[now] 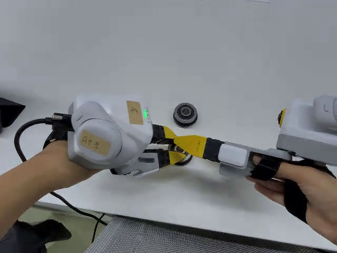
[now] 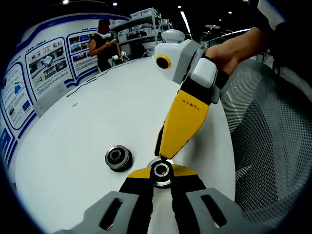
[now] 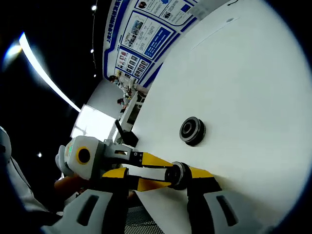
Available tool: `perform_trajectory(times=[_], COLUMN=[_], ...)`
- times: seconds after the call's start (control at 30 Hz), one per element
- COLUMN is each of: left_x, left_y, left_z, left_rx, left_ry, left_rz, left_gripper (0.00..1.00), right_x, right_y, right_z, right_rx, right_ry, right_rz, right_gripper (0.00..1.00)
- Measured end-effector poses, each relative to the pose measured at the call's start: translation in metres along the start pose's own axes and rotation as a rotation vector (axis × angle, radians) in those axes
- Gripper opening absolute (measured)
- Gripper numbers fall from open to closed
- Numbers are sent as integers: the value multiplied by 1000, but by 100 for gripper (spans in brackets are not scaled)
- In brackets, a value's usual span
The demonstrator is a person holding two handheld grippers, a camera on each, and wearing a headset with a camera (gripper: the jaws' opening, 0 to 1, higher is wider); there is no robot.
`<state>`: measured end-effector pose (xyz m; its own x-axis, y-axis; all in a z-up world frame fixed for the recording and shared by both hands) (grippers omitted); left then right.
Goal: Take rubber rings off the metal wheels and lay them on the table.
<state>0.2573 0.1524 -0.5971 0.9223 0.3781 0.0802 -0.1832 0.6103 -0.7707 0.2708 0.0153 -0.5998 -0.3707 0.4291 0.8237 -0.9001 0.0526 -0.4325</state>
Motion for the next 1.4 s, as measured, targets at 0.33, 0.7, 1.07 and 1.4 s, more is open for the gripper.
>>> perform_trajectory(times=[0.33, 0.7, 1.07, 1.4], left_x=[0, 0, 0, 0], left_y=[0, 0, -2, -2], left_z=[0, 0, 0, 0], left_rx=[4, 7, 25, 33], left_ry=[9, 14, 20, 26], left_rz=[-5, -4, -10, -11], left_gripper=[13, 13, 13, 13], right_x=[2, 3, 2, -1], right_y=[2, 4, 6, 4], right_z=[-6, -5, -5, -9], right_rx=[16, 37, 50, 29], right_ry=[10, -10, -14, -12], right_rz=[5, 12, 24, 31], right_gripper=[55, 54, 50, 54])
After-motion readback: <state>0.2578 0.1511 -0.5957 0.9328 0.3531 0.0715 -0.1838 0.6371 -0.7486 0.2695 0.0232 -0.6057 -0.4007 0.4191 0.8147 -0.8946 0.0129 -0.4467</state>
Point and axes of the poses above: the centre of the closed fingertips' face, and the gripper's own axes: z roughly backward along the fingers, x roughly to its left, y roughly out of its underside, the point moved 9 cm from there along z, roughly backward along the fingers, and after that the axes turned 1 degree about y, right-handed, at the moved point
